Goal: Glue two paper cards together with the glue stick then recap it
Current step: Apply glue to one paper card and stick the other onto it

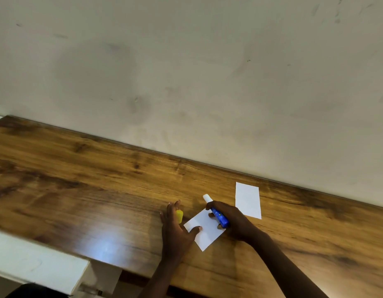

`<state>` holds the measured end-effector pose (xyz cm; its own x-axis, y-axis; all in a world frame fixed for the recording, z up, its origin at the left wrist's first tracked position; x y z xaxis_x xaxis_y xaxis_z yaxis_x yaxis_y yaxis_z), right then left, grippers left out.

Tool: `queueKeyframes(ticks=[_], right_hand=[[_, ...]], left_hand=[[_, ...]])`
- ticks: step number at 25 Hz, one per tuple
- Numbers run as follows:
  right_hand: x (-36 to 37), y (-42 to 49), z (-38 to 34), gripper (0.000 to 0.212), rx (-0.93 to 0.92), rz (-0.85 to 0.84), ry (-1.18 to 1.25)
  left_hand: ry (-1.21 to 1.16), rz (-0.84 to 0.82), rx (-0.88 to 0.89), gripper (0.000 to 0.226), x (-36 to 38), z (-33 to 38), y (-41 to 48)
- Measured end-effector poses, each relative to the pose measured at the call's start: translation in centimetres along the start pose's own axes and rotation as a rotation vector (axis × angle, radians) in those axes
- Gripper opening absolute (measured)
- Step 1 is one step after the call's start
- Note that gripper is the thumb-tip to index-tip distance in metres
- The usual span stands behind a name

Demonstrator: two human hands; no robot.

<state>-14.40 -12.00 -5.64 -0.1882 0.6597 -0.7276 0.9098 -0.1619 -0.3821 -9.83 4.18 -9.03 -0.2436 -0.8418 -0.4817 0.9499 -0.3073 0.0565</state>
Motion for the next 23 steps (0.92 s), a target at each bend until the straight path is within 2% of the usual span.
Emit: queueKeyframes(ticks=[5, 7, 10, 12, 13, 15, 19, 23], right_hand=[[-0.1, 0.2, 0.3, 0.053, 0.012, 0.025, 0.005], [0.0, -0.1, -0.1, 0.052, 0.015, 0.152, 0.044], [1.4, -1.4, -1.1, 0.033, 0.013, 0.494, 0.415], [2.9, -1.9, -1.9, 0.021, 0.038, 0.55, 0.725], [3.6, -1.9, -2.3, 0.018, 0.06, 0.548, 0.801], [4.5, -1.7, -2.9, 0.015, 0.077, 0.537, 0.779], [5.1, -1.1, -3.9, 0.011, 0.025, 0.475, 0.587], [5.2, -0.5, -3.7, 0.013, 0.028, 0.505, 0.442]], left_hand=[[0.016, -0.014, -0.041, 0.09, 0.3, -0.2, 0.0], [-0.002, -0.01, -0.037, 0.089, 0.3, -0.2, 0.0], [-0.038, 0.002, -0.039, 0.091, 0.2, -0.1, 0.1], [-0.038, 0.007, -0.034, 0.095, 0.2, -0.2, 0.1], [-0.046, 0.013, -0.027, 0.096, 0.2, -0.1, 0.1], [-0.064, 0.027, -0.013, 0.095, 0.0, 0.1, 0.0], [-0.067, 0.038, 0.024, 0.09, -0.1, 0.3, -0.1], [-0.075, 0.052, 0.028, 0.087, -0.1, 0.3, -0.1]])
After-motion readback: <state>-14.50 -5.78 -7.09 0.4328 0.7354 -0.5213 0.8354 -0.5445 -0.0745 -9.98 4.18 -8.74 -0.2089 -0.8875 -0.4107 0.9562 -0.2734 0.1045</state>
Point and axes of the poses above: each hand's wrist, its own y-axis towards the middle knuckle, its own x-axis out of the palm, z = x × y, the point moved 1 cm from there along y, towards the middle knuckle, and after that the axes turned 7 degrees about x, right-handed, at the moved point
